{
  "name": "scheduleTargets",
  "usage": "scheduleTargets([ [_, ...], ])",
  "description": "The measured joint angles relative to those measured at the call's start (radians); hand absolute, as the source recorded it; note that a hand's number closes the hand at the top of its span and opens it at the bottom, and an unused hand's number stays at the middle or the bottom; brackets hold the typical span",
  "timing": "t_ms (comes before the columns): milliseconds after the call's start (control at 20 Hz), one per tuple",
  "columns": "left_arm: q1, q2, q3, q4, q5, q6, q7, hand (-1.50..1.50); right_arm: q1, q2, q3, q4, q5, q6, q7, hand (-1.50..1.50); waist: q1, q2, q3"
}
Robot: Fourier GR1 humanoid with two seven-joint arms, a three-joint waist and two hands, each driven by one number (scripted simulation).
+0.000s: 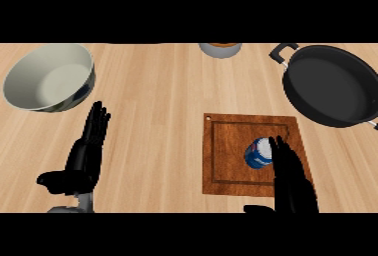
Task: Pick the can from the cutting board and place it in the pot
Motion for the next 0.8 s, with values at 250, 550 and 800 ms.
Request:
scheduleTargets([
  [250, -0.018, -0.023, 0.025, 0.045, -0.008, -0.018, -0.025, 0.0, -0.046, -0.002, -0.026, 0.059, -0.009, -0.011, 0.002, -1.5, -0.001, 0.0, 0.0],
  [550, 0.011, -0.032, 0.023, -0.016, -0.028, -0.026, 0.008, 0.0, -0.095, 0.0, -0.028, 0.143, -0.014, -0.061, 0.017, -1.5, 0.0, -0.001, 0.0],
  [800, -0.001, -0.032, 0.051, 0.009, -0.027, -0.043, -0.002, 0.0, -0.119, -0.033, -0.072, 0.212, -0.035, -0.134, -0.069, 1.5, -0.001, -0.005, -0.004],
])
